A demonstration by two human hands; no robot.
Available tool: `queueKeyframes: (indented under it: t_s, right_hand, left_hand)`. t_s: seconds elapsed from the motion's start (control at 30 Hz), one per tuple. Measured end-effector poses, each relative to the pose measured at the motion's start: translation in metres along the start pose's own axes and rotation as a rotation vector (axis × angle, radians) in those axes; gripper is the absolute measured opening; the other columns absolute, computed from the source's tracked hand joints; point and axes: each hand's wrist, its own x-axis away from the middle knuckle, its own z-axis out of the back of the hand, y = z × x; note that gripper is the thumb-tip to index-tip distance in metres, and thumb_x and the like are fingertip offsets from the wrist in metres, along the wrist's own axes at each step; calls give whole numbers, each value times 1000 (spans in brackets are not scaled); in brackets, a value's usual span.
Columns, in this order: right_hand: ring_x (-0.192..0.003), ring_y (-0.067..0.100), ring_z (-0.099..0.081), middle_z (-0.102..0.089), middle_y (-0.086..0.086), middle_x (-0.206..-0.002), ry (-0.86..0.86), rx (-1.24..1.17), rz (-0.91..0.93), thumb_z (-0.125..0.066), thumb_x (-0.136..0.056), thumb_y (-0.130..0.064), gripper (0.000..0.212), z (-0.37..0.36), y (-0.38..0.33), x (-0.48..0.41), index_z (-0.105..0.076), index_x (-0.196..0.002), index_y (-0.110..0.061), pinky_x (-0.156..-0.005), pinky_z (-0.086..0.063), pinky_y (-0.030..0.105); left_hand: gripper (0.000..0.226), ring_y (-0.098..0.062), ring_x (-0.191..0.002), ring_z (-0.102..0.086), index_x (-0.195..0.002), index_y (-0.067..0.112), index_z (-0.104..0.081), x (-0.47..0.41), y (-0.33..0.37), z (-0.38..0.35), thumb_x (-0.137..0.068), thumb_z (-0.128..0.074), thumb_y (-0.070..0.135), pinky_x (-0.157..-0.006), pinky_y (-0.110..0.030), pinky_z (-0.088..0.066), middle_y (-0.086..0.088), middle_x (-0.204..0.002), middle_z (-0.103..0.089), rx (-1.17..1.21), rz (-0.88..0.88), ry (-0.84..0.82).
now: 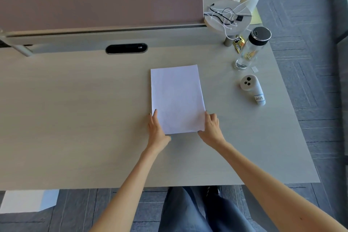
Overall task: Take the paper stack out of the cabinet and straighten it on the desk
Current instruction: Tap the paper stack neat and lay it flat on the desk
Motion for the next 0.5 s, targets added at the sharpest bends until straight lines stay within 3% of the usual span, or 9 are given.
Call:
queueKeyframes:
  t_s: [0.07,0.17,0.3,0.5]
  right_hand:
    - [-112,34,-37,-35,13,-120,21,75,32,-50,-76,7,73,-1,0,2,-22,-141,-8,-77,-46,38]
    - [-111,31,-37,-35,11,-123,50,192,85,-55,-75,10,92,-4,2,5,-6,-149,-10,-64,-44,34]
    - [-105,30,-42,-40,12,-120,84,306,136,-59,-77,8,85,-3,6,5,-15,-148,-10,-54,-38,30]
    - [-105,31,-47,-44,12,-119,91,312,177,-65,-78,1,76,0,11,4,-25,-142,-7,-58,-41,33]
  left_hand:
    - [105,-27,-150,-4,-154,16,-2,8,-3,1,-72,-62,-11,-107,-24,-23,-9,-163,1,-31,-20,-19]
    - [97,-27,-150,-8,-155,16,-2,10,-9,1,-80,-59,-8,-101,-20,-26,-9,-163,-1,-107,-71,17]
    - [87,-26,-150,-12,-155,19,-6,11,-15,2,-88,-56,-3,-100,-31,-42,-8,-163,-5,-175,-124,50]
    - [86,-27,-152,-7,-156,18,-7,12,-18,4,-89,-58,-1,-106,-36,-43,-9,-165,-2,-208,-152,14]
